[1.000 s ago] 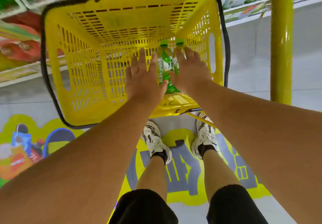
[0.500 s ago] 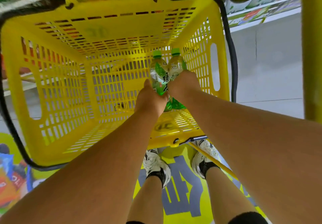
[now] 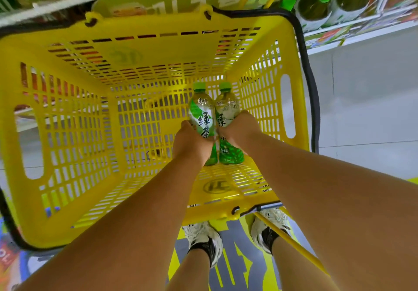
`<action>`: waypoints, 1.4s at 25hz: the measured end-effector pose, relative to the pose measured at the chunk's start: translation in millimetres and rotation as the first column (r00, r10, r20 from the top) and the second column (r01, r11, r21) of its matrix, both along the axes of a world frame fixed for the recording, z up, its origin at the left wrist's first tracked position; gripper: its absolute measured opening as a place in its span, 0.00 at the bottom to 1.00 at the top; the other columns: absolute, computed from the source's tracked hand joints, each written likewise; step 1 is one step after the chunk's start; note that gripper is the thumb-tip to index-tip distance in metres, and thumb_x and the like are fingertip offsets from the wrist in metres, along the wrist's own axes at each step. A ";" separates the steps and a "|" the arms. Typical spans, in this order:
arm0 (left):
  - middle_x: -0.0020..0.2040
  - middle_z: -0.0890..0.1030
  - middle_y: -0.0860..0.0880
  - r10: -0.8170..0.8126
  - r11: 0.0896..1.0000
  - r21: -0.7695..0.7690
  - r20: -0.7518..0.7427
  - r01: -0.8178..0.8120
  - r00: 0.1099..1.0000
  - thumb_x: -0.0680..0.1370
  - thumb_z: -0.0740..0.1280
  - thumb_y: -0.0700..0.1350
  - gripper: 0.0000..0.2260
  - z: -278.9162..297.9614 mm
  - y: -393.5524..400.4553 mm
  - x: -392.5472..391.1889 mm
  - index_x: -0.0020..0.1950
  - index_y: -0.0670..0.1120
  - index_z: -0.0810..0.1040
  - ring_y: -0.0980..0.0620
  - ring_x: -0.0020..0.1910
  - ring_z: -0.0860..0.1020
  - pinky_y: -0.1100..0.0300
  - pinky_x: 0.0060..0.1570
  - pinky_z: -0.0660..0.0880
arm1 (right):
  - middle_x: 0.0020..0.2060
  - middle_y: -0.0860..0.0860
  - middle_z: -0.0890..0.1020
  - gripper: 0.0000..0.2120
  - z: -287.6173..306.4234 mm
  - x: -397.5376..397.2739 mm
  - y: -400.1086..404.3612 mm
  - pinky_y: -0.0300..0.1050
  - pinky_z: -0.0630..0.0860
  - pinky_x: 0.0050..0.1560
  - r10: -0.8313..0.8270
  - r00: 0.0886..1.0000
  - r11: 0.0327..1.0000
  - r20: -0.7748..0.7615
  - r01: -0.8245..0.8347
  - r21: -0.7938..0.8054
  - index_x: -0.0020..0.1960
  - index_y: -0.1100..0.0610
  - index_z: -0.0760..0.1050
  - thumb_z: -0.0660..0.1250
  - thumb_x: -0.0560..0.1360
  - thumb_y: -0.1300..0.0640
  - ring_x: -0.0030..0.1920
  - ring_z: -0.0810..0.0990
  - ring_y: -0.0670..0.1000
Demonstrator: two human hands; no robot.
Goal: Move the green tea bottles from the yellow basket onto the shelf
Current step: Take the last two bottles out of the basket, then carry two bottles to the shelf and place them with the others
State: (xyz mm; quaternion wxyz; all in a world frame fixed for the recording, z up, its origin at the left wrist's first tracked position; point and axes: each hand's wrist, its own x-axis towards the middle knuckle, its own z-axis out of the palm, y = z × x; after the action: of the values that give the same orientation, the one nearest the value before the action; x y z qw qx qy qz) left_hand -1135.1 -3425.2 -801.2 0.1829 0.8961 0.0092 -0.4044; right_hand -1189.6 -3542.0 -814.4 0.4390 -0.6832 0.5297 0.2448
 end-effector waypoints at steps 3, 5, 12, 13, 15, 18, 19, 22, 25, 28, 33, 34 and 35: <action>0.64 0.79 0.44 0.017 1.000 0.014 0.009 -0.017 1.000 0.74 0.77 0.52 0.29 19.1 7.7 1.2 0.68 0.44 0.69 0.40 0.60 0.79 0.51 0.50 0.76 | 0.37 0.51 0.75 0.17 19.4 -4.4 -3.8 0.41 0.70 0.32 -0.018 1.000 1.000 0.025 0.018 -0.004 0.43 0.57 0.69 0.77 0.72 0.54 0.35 0.75 0.51; 0.63 0.80 0.44 0.027 1.000 0.002 0.033 -0.028 0.999 0.74 0.77 0.53 0.29 39.2 12.1 4.0 0.67 0.44 0.70 0.39 0.59 0.80 0.50 0.51 0.76 | 0.36 0.49 0.74 0.17 39.3 -4.5 -6.2 0.43 0.71 0.37 -0.037 0.997 0.999 0.066 0.037 0.002 0.48 0.58 0.70 0.77 0.71 0.54 0.40 0.77 0.54; 0.60 0.83 0.48 0.103 0.984 -0.162 0.146 -0.079 0.984 0.71 0.78 0.53 0.30 147.5 32.4 9.2 0.69 0.48 0.72 0.42 0.57 0.82 0.50 0.55 0.79 | 0.45 0.53 0.84 0.32 152.9 -4.0 3.7 0.47 0.79 0.40 -0.053 0.956 0.999 0.290 0.051 0.015 0.54 0.57 0.79 0.76 0.57 0.39 0.45 0.84 0.55; 0.60 0.83 0.48 0.117 0.980 -0.181 0.159 -0.087 0.980 0.71 0.79 0.53 0.30 169.5 36.7 8.0 0.69 0.48 0.72 0.43 0.56 0.82 0.50 0.54 0.79 | 0.46 0.52 0.83 0.30 178.4 -8.0 4.6 0.47 0.78 0.40 -0.062 0.947 0.998 0.315 0.057 0.024 0.55 0.57 0.78 0.78 0.59 0.41 0.45 0.83 0.53; 0.57 0.81 0.53 0.156 0.967 -0.228 0.164 -0.116 0.974 0.72 0.78 0.52 0.29 226.0 44.0 3.1 0.70 0.49 0.72 0.46 0.52 0.82 0.53 0.50 0.78 | 0.46 0.49 0.81 0.23 233.8 -21.3 4.9 0.45 0.75 0.41 -0.083 0.934 0.997 0.348 0.077 0.032 0.56 0.55 0.75 0.80 0.66 0.48 0.45 0.80 0.51; 0.54 0.79 0.53 0.177 0.956 -0.266 0.181 -0.125 0.968 0.73 0.78 0.51 0.30 322.1 55.3 -9.5 0.72 0.47 0.70 0.48 0.50 0.80 0.54 0.48 0.78 | 0.46 0.46 0.81 0.22 327.3 -42.0 11.0 0.41 0.73 0.39 -0.075 0.909 0.997 0.411 0.075 0.015 0.57 0.54 0.75 0.80 0.68 0.51 0.44 0.80 0.47; 0.56 0.80 0.51 0.180 0.954 -0.273 0.196 -0.122 0.964 0.73 0.78 0.52 0.31 351.5 59.3 -13.0 0.71 0.47 0.70 0.47 0.52 0.81 0.52 0.48 0.78 | 0.46 0.46 0.82 0.21 354.8 -48.2 14.1 0.40 0.75 0.39 -0.091 0.898 0.996 0.431 0.091 0.020 0.57 0.54 0.75 0.80 0.68 0.52 0.44 0.80 0.46; 0.57 0.83 0.48 0.171 0.954 -0.282 0.244 -0.099 0.954 0.71 0.78 0.55 0.30 436.3 70.5 -24.7 0.67 0.47 0.71 0.43 0.53 0.82 0.49 0.48 0.80 | 0.47 0.46 0.84 0.21 431.1 -68.8 25.0 0.40 0.78 0.44 -0.148 0.861 0.988 0.486 0.144 0.047 0.58 0.53 0.78 0.80 0.68 0.53 0.44 0.82 0.45; 0.53 0.83 0.50 0.193 0.941 -0.325 0.284 -0.095 0.939 0.70 0.78 0.56 0.25 506.2 80.3 -31.6 0.62 0.49 0.75 0.45 0.50 0.83 0.48 0.48 0.81 | 0.47 0.45 0.85 0.23 494.6 -85.4 29.2 0.48 0.81 0.52 -0.165 0.822 0.986 0.546 0.155 0.066 0.59 0.51 0.80 0.80 0.67 0.51 0.48 0.85 0.48; 0.52 0.81 0.53 0.203 0.931 -0.357 0.344 -0.073 0.917 0.72 0.78 0.55 0.24 569.9 85.0 -48.5 0.63 0.49 0.74 0.49 0.49 0.81 0.53 0.46 0.78 | 0.45 0.44 0.85 0.16 552.9 -99.2 22.5 0.45 0.80 0.48 -0.148 0.763 0.989 0.630 0.128 0.077 0.54 0.49 0.79 0.79 0.70 0.53 0.48 0.84 0.48; 0.50 0.83 0.56 0.363 0.865 -0.481 0.402 -0.144 0.841 0.72 0.78 0.55 0.26 649.5 78.8 -90.6 0.66 0.50 0.75 0.54 0.43 0.83 0.58 0.39 0.77 | 0.48 0.49 0.85 0.15 643.7 -117.3 -3.9 0.42 0.78 0.42 -0.037 0.667 0.998 0.744 -0.011 0.060 0.56 0.50 0.79 0.78 0.72 0.52 0.45 0.84 0.48; 0.52 0.84 0.55 0.397 0.847 -0.506 0.395 -0.164 0.829 0.72 0.78 0.56 0.26 663.3 77.0 -98.4 0.66 0.49 0.76 0.55 0.44 0.83 0.56 0.42 0.78 | 0.47 0.49 0.85 0.14 663.3 -121.2 -9.1 0.41 0.78 0.40 -0.013 0.646 0.999 0.763 -0.024 0.038 0.54 0.49 0.78 0.78 0.72 0.53 0.44 0.83 0.47; 0.54 0.84 0.54 0.431 0.827 -0.533 0.396 -0.179 0.811 0.72 0.78 0.56 0.28 678.3 75.2 -105.5 0.68 0.49 0.76 0.56 0.45 0.83 0.55 0.45 0.79 | 0.47 0.49 0.85 0.12 681.3 -123.8 -17.1 0.40 0.77 0.39 0.022 0.625 0.999 0.780 -0.048 0.010 0.51 0.48 0.77 0.78 0.72 0.54 0.43 0.83 0.45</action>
State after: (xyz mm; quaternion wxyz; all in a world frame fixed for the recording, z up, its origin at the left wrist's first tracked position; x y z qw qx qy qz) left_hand -1240.6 -3350.0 -123.0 0.4554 0.8832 0.0115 -0.1116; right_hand -1313.4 -3559.1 -133.1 0.6303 -0.7253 0.2706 -0.0586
